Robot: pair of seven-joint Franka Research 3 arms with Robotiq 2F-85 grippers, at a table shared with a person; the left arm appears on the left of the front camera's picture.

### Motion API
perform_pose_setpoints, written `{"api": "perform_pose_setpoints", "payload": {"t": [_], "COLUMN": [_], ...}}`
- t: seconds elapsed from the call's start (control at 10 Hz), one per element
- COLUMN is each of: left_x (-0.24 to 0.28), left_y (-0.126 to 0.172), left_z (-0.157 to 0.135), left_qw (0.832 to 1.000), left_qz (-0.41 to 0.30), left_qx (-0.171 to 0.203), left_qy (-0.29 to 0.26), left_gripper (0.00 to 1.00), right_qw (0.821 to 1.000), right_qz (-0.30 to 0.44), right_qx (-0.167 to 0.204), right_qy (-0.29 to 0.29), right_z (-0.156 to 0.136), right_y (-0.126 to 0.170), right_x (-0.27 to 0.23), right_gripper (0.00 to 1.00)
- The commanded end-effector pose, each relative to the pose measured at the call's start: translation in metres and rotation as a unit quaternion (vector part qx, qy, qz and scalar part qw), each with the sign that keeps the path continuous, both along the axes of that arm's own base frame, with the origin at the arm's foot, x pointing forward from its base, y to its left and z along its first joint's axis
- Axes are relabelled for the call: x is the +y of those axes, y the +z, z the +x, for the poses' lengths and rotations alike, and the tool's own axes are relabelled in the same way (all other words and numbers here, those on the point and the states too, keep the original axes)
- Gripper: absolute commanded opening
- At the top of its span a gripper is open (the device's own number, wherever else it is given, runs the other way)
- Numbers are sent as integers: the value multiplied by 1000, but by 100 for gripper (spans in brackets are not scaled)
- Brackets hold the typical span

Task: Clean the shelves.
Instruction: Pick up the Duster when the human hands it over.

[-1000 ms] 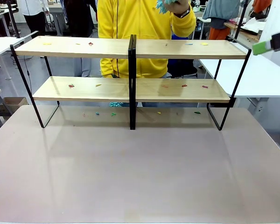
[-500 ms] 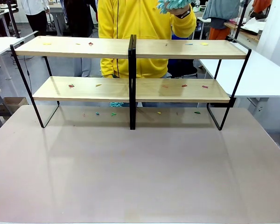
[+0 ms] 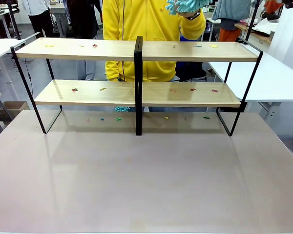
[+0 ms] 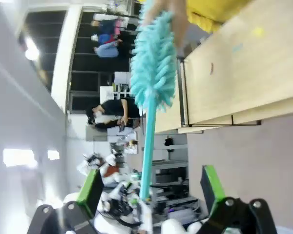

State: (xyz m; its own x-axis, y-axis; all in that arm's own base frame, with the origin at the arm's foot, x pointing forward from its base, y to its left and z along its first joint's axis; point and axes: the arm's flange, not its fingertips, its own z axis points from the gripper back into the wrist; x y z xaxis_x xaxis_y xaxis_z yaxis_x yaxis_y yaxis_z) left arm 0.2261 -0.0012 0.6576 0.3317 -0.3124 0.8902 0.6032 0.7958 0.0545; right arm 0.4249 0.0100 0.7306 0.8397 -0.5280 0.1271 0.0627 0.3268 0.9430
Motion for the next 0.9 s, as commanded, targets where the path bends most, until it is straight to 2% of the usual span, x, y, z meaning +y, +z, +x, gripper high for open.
{"api": "perform_pose_setpoints", "payload": {"t": [0.0,0.2,0.3,0.6,0.8], "left_x": [0,0,0,0,0], "left_y": [0,0,0,0,0], "left_z": [-1,-1,-1,-1,-1], "left_qw": [1000,1000,1000,1000,1000], "left_qz": [0,0,0,0,0], "left_qx": [-3,-3,-3,-3,-3], "left_qy": [-7,-7,-7,-7,-7], "left_gripper": [100,100,100,100,100], "right_qw": [995,995,995,990,987], "right_qz": [9,-8,-13,-41,-57], "right_qx": [88,101,100,136,147], "right_qy": [-42,-21,-13,26,39], "right_z": [49,63,64,65,64], "right_y": [23,18,18,9,0], "right_x": [31,58,62,70,80], "right_gripper": [100,100,100,100,100]}}
